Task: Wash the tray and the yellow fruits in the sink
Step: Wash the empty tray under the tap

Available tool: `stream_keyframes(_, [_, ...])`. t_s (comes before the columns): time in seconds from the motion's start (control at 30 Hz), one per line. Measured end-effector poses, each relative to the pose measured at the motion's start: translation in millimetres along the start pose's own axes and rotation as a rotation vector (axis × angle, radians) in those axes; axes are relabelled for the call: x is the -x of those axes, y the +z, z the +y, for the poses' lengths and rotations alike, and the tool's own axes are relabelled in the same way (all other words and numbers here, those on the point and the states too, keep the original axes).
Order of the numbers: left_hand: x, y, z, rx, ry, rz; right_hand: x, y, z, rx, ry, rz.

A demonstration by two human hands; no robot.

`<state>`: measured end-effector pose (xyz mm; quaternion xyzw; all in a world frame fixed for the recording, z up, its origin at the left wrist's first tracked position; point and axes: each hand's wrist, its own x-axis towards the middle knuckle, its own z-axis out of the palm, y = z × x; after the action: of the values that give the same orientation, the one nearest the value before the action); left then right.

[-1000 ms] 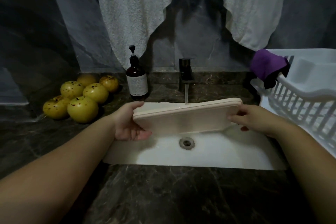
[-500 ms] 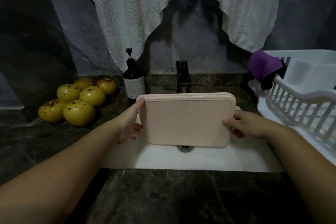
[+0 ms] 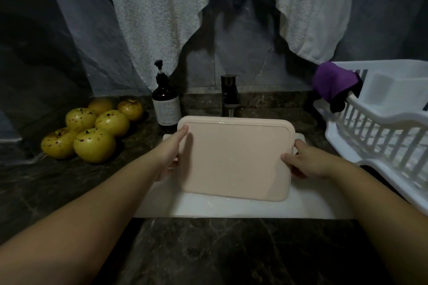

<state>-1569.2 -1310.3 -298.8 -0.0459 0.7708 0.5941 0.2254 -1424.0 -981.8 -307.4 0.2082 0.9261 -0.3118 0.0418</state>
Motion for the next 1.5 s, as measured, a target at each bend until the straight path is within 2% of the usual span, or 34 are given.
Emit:
stream_keyframes(0.47, [-5, 1, -3, 0.046, -0.013, 0.040, 3, -1, -6, 0.030, 0.000, 0.090])
stream_keyframes(0.67, [-8, -5, -10, 0.032, 0.035, 0.058, 3, 3, -8, -0.106, 0.041, 0.127])
stream_keyframes(0.83, [-9, -7, -12, 0.047, 0.023, 0.054, 3, 0, -11, -0.112, -0.001, 0.212])
stream_keyframes(1.0, [-8, 2, -9, 0.039, -0.020, 0.018, 8, -11, -9, -0.163, -0.001, 0.292])
stream_keyframes(1.17, [-5, 15, 2, 0.009, -0.035, -0.047, 19, -29, -12, -0.104, 0.047, 0.314])
stream_keyframes(1.3, [0, 29, 9, -0.001, -0.011, -0.101, 35, -39, -9, -0.053, 0.061, 0.371])
stream_keyframes(1.5, [5, 56, 15, 0.012, 0.045, -0.160, 58, -40, 3, -0.110, 0.107, 0.468])
